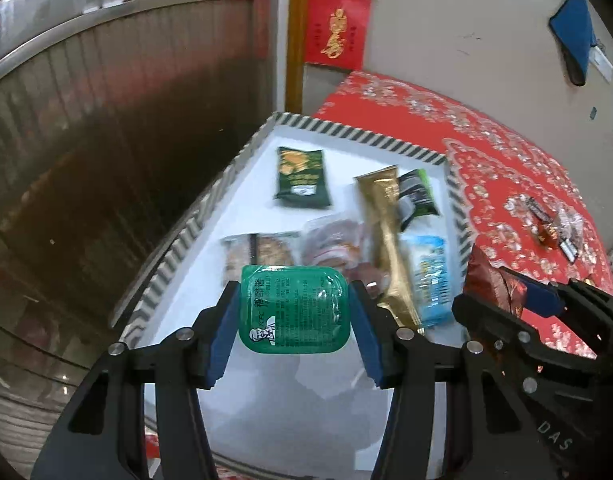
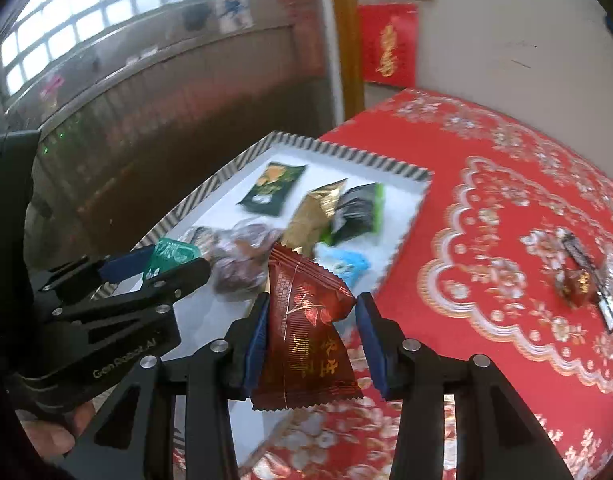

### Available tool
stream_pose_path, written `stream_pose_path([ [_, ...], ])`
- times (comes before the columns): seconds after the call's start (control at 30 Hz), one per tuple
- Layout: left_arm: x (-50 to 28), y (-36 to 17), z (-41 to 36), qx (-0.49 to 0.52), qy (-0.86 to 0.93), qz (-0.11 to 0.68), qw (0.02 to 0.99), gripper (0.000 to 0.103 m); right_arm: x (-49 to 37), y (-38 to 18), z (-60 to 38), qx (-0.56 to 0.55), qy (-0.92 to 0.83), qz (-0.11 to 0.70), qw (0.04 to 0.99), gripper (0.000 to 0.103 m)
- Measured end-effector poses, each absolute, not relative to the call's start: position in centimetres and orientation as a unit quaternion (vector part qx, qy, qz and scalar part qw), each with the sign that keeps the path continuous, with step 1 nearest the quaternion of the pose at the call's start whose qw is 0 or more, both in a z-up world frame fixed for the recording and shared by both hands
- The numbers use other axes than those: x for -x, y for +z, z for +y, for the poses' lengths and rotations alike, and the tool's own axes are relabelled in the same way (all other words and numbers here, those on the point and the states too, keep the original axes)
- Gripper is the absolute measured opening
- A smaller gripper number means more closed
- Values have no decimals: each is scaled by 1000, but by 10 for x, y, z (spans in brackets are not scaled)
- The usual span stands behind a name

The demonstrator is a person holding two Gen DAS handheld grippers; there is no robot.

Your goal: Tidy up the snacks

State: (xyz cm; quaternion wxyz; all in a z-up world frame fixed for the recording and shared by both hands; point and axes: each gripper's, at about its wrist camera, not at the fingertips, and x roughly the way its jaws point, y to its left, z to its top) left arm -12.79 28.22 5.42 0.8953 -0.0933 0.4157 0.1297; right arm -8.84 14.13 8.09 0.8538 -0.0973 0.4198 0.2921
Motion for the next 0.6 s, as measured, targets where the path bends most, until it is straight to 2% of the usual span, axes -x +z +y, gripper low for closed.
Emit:
stream_pose_path([
  [0.6,132,34,303,102,157,424,886,52,110,51,172,123,329,451,821,44],
])
